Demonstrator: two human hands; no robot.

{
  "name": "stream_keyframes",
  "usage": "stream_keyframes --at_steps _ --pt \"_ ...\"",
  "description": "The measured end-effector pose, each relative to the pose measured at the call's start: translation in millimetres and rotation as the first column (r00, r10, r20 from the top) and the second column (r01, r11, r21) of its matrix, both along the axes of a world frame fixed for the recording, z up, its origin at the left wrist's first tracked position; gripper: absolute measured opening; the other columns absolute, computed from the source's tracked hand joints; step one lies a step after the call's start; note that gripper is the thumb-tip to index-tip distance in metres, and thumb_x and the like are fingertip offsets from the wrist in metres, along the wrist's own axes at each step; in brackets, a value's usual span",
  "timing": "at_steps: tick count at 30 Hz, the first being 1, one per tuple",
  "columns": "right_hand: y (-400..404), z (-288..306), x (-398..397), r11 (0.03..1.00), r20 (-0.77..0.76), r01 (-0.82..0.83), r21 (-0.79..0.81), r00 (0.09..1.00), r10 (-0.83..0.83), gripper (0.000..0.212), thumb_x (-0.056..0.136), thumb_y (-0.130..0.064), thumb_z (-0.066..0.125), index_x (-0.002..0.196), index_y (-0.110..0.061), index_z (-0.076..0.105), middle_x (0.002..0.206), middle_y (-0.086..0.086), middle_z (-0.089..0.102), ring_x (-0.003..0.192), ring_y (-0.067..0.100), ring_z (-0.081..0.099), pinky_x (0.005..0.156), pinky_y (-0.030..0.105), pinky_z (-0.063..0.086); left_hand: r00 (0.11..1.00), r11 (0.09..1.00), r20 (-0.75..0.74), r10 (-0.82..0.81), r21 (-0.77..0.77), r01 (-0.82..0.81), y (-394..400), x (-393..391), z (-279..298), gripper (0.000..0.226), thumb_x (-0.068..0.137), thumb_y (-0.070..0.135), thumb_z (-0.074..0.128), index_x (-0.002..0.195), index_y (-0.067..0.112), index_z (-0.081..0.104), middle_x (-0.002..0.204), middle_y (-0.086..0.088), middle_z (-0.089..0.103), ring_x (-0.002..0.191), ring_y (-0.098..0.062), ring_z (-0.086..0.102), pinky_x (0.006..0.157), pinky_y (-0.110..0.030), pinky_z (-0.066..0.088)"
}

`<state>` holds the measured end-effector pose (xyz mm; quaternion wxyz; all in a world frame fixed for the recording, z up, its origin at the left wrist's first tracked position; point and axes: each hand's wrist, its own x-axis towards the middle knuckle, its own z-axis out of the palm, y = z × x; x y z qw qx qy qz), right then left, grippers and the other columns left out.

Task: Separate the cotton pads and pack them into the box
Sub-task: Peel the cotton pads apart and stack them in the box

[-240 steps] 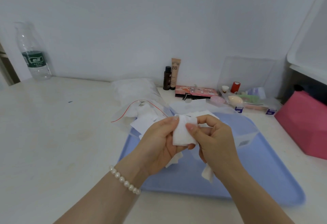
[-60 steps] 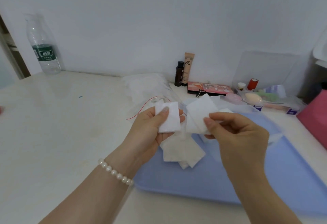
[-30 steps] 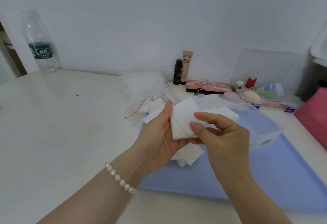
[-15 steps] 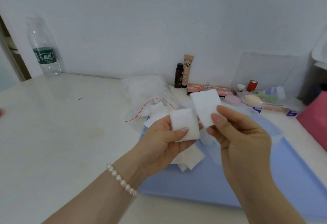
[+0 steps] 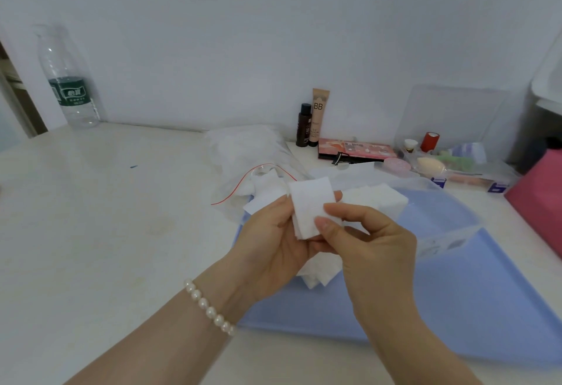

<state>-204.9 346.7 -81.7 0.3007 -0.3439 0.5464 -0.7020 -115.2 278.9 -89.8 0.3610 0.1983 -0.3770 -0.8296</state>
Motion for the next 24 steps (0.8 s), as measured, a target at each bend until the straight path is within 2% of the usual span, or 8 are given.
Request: stream_keyframes --at_steps 3,7,9,13,15,19,22,24 --pt "0 -2 0 1.000 0.005 0.012 0.009 1.000 -0.012 0.018 0.072 0.006 0.072 0.075 -0.012 0.071 0.061 0.012 0.070 0.063 0.033 0.068 0.067 0.030 0.059 0.999 0.999 -0.036 -0.017 0.032 0.018 2 0 3 0.042 0.084 0.033 0.043 0.100 0.004 0.068 0.107 -0.015 0.070 0.094 -0.025 0.068 0.086 -0.034 0.053" --pt "-1 -3 0 1.000 -0.007 0.022 0.018 1.000 -0.022 0.017 0.072 0.005 0.073 0.074 -0.012 0.071 0.063 0.014 0.069 0.064 0.034 0.067 0.062 0.024 0.058 0.998 0.996 -0.044 -0.034 0.087 0.037 2 -2 1 0.060 0.096 0.047 0.023 0.105 0.003 0.063 0.105 -0.014 0.070 0.095 -0.026 0.068 0.090 -0.035 0.051" --pt "-2 -3 -1 1.000 -0.029 0.019 0.021 0.999 -0.019 0.017 0.071 0.003 0.074 0.074 -0.014 0.071 0.061 0.010 0.069 0.060 0.029 0.068 0.059 0.020 0.056 0.998 0.996 -0.055 -0.042 0.070 0.046 3 -3 3 0.068 0.087 0.056 0.028 0.108 0.002 0.063 0.107 -0.015 0.070 0.096 -0.028 0.068 0.087 -0.035 0.053" --pt "-3 -2 -3 0.999 -0.094 -0.025 0.025 0.995 0.028 0.012 0.074 -0.004 0.074 0.075 -0.015 0.071 0.059 0.003 0.069 0.050 0.014 0.065 0.050 0.018 0.052 0.997 0.998 0.056 0.045 -0.054 -0.042 3 -3 -1 0.045 0.087 0.029 0.047 0.116 -0.003 0.059 0.113 -0.018 0.067 0.096 -0.029 0.065 0.074 -0.032 0.055" --pt "-3 -1 -7 1.000 -0.211 0.024 -0.009 0.977 -0.026 0.015 0.077 -0.007 0.072 0.072 -0.021 0.072 0.065 0.006 0.067 0.049 0.014 0.060 0.048 0.023 0.050 0.993 0.994 0.057 0.105 -0.045 -0.102 -1 1 0 0.031 0.092 0.017 0.046 0.110 -0.004 0.061 0.112 -0.017 0.068 0.098 -0.029 0.066 0.076 -0.032 0.057" --pt "-6 -1 -28 0.978 -0.511 0.198 -0.065 0.836 -0.203 0.030 0.080 -0.006 0.068 0.072 -0.035 0.065 0.068 -0.004 0.065 0.060 0.018 0.061 0.060 0.033 0.053 0.974 0.975 0.072 0.217 -0.066 -0.212 -16 18 12 0.020 0.094 0.011 0.046 0.104 0.000 0.061 0.108 -0.014 0.070 0.088 -0.022 0.071 0.076 -0.032 0.058" --pt "-8 -8 -28 0.984 -0.681 0.158 0.083 0.730 -0.059 0.017 0.081 -0.007 0.067 0.084 -0.023 0.068 0.069 -0.011 0.061 0.067 0.012 0.061 0.066 0.014 0.047 0.970 0.972 0.088 0.227 -0.087 -0.220 -21 25 15 0.019 0.093 0.011 0.048 0.103 0.001 0.061 0.105 -0.014 0.071 0.089 -0.023 0.071 0.075 -0.033 0.058" --pt "-9 -17 -20 0.969 -0.739 0.111 0.222 0.667 0.093 0.011 0.083 -0.015 0.066 0.092 -0.020 0.067 0.075 -0.011 0.058 0.070 0.009 0.056 0.064 0.010 0.041 0.972 0.976 0.109 0.210 -0.089 -0.201 -20 25 14 0.020 0.093 0.009 0.048 0.104 -0.001 0.061 0.104 -0.016 0.071 0.090 -0.024 0.071 0.075 -0.033 0.058"
